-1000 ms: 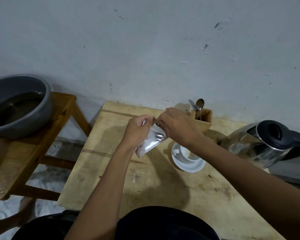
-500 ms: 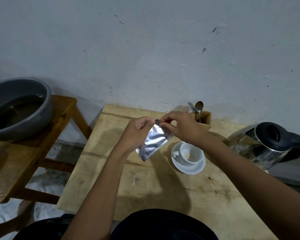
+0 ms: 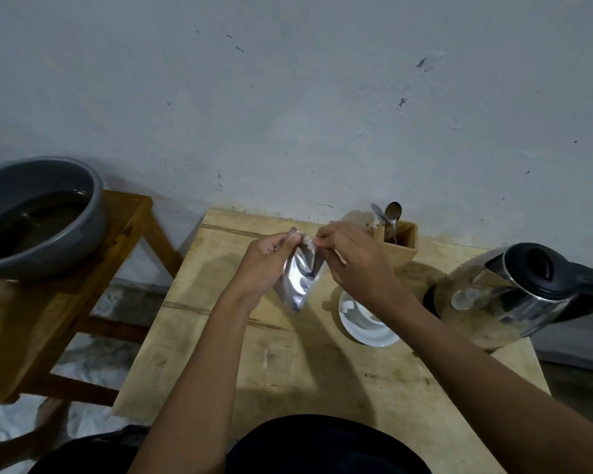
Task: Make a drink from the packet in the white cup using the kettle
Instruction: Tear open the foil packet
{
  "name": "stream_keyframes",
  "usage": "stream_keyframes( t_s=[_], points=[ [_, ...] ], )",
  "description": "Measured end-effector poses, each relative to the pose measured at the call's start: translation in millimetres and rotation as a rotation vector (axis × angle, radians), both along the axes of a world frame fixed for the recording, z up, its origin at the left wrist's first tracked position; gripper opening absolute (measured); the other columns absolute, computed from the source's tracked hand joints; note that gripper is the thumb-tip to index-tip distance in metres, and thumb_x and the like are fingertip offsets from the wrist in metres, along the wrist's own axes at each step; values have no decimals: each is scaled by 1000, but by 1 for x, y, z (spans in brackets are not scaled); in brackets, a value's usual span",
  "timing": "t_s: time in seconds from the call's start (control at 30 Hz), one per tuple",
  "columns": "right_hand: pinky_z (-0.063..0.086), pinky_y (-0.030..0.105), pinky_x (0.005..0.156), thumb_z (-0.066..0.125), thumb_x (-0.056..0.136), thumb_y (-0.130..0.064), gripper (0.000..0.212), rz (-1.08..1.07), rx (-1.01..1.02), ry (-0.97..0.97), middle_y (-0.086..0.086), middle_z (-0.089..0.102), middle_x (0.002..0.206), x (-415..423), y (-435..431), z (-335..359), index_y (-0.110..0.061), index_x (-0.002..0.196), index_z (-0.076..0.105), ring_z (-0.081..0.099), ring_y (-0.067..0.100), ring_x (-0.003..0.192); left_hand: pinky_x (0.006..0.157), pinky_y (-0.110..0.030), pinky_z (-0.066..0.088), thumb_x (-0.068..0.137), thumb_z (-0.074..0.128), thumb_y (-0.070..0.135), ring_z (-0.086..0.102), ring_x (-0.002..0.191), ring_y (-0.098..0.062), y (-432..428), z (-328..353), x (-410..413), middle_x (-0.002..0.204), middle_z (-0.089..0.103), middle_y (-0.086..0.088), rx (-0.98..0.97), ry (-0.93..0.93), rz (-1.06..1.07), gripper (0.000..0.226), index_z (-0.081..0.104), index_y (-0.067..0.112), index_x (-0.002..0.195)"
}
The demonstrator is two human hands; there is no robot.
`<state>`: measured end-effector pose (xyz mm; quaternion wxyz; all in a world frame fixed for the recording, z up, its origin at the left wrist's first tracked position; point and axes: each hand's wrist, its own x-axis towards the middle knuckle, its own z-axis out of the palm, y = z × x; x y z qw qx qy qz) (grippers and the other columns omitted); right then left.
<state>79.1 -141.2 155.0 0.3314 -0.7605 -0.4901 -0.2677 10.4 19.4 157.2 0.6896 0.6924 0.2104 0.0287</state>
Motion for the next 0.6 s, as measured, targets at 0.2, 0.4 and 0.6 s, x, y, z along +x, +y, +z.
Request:
stream_keyframes(
  t_s=[0.2, 0.4, 0.6],
  points=[
    [50, 23, 79, 66, 88, -4, 11, -26, 141, 106, 12, 70, 88, -9, -3, -18, -10, 96, 60, 62, 19, 87, 104, -26, 43, 91, 61, 34, 56, 117, 5, 10, -2, -5, 118, 69, 16, 14, -55, -33, 21, 78, 23, 97],
    [47, 18, 83, 63, 88, -4, 7, -58, 253, 256, 11, 69, 91, -25, -1, -23, -1, 92, 67, 62, 17, 89, 105, -40, 44, 92, 59, 35, 66, 110, -15, 4, -7, -3, 86, 77, 11, 53, -66, 25, 23, 78, 29, 80],
    [47, 13, 82, 59, 92, -4, 5, -180, 452, 523, -9, 63, 96, -41, -10, -25, -1, 92, 63, 61, -5, 94, 79, -36, 50, 94, 53, 37, 63, 88, -6, 8, -13, -6, 78, 72, 22, 79, -30, 100, 30, 75, 21, 82]
  ],
)
